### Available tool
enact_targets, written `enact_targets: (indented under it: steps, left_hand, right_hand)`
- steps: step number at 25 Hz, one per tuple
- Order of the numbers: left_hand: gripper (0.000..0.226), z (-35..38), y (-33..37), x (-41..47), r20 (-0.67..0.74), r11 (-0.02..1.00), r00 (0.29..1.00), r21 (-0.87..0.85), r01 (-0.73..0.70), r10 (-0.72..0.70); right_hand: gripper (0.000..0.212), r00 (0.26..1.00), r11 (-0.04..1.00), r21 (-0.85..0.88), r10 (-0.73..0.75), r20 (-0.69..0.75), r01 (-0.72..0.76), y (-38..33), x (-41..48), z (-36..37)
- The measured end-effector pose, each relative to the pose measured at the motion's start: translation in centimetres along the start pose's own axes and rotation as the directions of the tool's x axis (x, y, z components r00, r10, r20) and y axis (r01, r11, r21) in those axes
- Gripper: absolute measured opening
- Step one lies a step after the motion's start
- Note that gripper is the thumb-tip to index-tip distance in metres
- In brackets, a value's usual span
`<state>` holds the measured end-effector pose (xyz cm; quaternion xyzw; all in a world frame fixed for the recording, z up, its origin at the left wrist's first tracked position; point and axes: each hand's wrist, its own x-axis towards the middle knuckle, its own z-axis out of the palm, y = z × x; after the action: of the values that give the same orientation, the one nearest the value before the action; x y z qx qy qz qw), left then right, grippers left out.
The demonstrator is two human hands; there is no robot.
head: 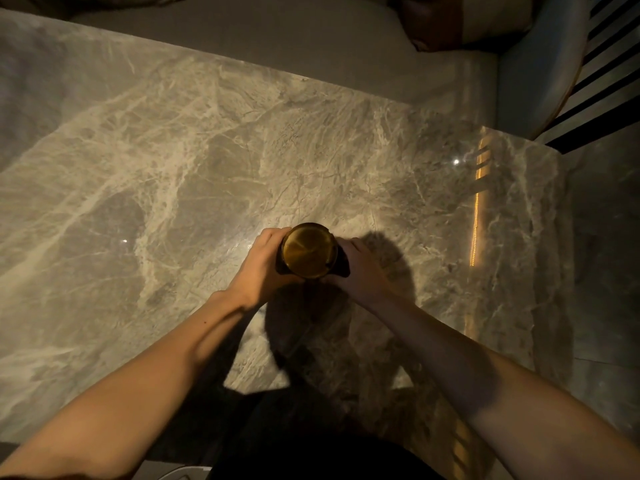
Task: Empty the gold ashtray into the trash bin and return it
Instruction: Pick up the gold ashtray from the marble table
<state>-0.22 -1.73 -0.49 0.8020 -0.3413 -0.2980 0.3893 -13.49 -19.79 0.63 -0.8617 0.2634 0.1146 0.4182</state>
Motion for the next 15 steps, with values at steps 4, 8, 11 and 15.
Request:
enact_targets:
  steps: [4,8,11,15]
  left_hand:
    - [0.09,-0.5,0.6,0.2,0.011,0.999,0.999,0.035,0.037,-0.037]
    - [0.096,-1.1,2.2,-0.1,0.001,0.998,0.998,0.025,0.065,-0.065]
    - [0.096,-1.4,3.9,-0.2,-0.039,1.0,0.999,-0.002,0.028,-0.028]
    - [0.093,-1.5,6.3,-0.3,-0.07,0.999,0.997,0.002,-0.041,0.041]
  right_hand:
    - [0.079,1.0,1.0,-0.003,-0.011,-0.029,0.011,-0.2,-0.3,-0.4]
    - [0.082,0.991,0.996,-0.004,-0.087,-0.101,0.087,-0.8,-0.8,-1.3]
    - [0.08,0.969,0.984,-0.002,-0.176,-0.173,0.179,-1.0,-1.6,-2.3]
    - [0.078,0.935,0.961,0.035,-0.259,-0.244,0.275,-0.8,-3.1,-4.2]
